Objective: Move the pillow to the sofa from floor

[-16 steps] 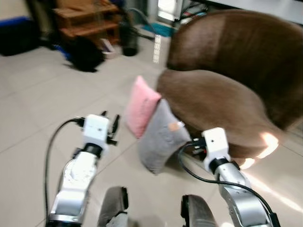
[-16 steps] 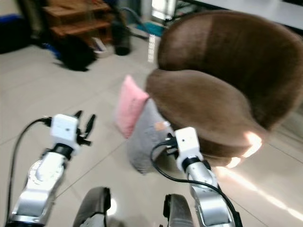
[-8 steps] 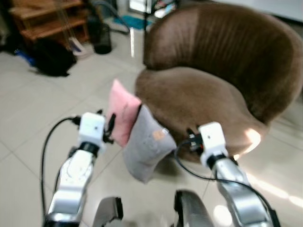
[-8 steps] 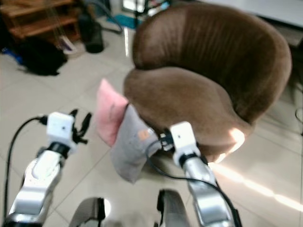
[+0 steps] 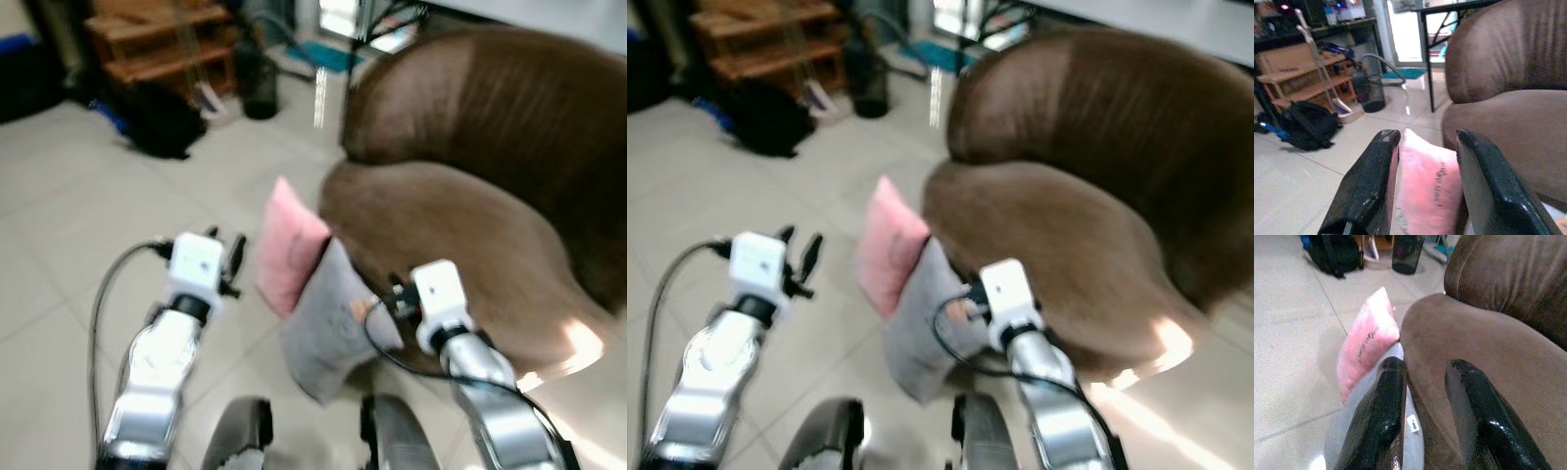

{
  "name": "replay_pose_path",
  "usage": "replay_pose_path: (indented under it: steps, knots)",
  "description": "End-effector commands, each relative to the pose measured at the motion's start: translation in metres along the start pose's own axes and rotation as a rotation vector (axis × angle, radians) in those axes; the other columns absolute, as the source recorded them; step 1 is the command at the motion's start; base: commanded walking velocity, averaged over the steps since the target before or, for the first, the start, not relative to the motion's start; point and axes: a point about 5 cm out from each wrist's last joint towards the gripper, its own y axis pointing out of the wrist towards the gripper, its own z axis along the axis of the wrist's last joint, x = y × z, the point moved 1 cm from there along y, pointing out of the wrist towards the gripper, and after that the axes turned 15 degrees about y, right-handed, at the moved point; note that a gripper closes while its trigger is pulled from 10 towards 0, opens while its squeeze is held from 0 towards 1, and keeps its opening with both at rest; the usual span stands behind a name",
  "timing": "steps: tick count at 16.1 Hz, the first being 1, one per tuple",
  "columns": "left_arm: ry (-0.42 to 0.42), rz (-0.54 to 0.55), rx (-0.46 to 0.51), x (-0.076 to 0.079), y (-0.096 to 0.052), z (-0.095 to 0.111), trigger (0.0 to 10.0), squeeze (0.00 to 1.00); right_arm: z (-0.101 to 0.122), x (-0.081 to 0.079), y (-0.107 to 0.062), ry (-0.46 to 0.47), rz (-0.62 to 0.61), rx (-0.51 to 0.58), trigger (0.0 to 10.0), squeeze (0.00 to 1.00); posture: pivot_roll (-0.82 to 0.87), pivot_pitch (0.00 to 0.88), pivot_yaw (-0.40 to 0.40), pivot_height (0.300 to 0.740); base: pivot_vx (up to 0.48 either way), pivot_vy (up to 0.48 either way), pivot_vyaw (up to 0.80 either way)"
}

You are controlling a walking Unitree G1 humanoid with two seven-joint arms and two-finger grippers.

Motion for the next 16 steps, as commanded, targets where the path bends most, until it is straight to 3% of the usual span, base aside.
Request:
replay_pose_path:
  steps: [1, 7, 8, 11, 16]
  knots:
    - [0.020, 0.006, 0.010, -0.0048, 0.0002, 0.0023, 10.0, 0.00, 0.0021, 0.0013, 0.0004, -0.001, -0.013, 0.013, 10.0, 0.00, -0.04, 0.016, -0.014, 0.610, 0.341, 0.000, 0.00]
    - [0.021, 0.000, 0.008, -0.0042, 0.0011, 0.0021, 10.0, 0.00, 0.0011, 0.0053, 0.0019, 0.022, -0.036, 0.017, 10.0, 0.00, -0.05, 0.015, -0.012, 0.610, 0.342, 0.000, 0.00]
    - [0.021, -0.003, 0.008, -0.0042, 0.0015, 0.0019, 10.0, 0.00, 0.0001, 0.0058, 0.0016, 0.058, -0.049, 0.011, 10.0, 0.00, -0.05, 0.016, -0.010, 0.610, 0.349, 0.000, -0.74]
    - [0.020, -0.005, 0.008, -0.0044, 0.0025, 0.0019, 10.0, 0.00, 0.0022, 0.0081, 0.0021, 0.053, -0.057, 0.014, 10.0, 0.00, -0.05, 0.018, -0.008, 0.610, 0.345, 0.000, -0.70]
    - [0.014, -0.015, 0.002, -0.0027, 0.0039, 0.0009, 10.0, 0.00, 0.0018, 0.0082, 0.0032, 0.044, -0.057, 0.013, 10.0, 0.00, -0.05, 0.019, -0.006, 0.610, 0.340, 0.000, 0.00]
